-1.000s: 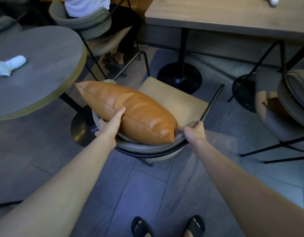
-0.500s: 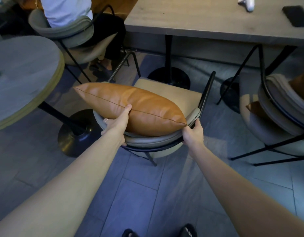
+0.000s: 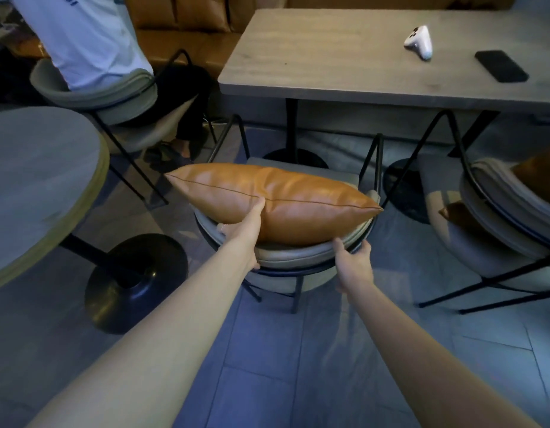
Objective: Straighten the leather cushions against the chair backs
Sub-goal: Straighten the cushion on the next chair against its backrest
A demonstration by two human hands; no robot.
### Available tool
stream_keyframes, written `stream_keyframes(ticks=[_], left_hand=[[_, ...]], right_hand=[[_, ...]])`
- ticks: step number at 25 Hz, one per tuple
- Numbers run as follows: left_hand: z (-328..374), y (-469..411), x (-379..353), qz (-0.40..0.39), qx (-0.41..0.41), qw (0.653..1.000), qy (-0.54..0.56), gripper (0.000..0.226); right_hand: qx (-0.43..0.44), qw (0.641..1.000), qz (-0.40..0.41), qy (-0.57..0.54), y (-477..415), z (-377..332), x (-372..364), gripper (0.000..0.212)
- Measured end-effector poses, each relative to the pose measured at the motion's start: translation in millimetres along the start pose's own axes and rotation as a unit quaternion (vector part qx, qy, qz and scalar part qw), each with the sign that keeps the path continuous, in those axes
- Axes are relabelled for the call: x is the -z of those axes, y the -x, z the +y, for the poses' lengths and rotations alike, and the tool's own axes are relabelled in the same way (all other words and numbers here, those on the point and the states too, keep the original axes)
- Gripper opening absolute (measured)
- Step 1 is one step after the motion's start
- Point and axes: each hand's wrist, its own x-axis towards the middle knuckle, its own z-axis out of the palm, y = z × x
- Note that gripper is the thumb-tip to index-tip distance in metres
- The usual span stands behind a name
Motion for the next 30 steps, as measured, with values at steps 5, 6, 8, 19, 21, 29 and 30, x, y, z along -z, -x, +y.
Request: stream_keyframes(ticks=[5,6,8,19,21,29,30], left_hand=[[39,-23,64,-0.039,-0.019,0.999,0.014,0.131],[50,-28,75,-0.051,-0.026,0.998,0.002,0.132],[69,-40,89,-0.088,-0.033,0.995,-0.026,0.13],[80,-74,72,-0.154,-0.039,0.987,-0.019,0.093],[81,-77,65,-0.165,-0.049,0.985,-0.012,0.094],[86,-87,63,-0.156,-0.036,0.987,0.001,0.096],[88,-88,64,-0.142,-0.046,0.989,-0.002,0.091]], right_hand=[[-0.095,0.989,-0.006,-0.113,39,0,-77,0.123],[-0.107,0.985,0.002,-0.138,45,-2,-92,0.123],[-0.116,0.977,0.025,-0.176,48,-5,-112,0.115],[-0.07,0.987,0.029,-0.145,13,-26,-98,0.084],[-0.06,0.994,0.034,-0.088,7,-29,-92,0.099],[0.465,0.751,0.171,0.436,33,-1,-129,0.017],[0.457,0.759,0.108,0.451,32,-7,-143,0.021]])
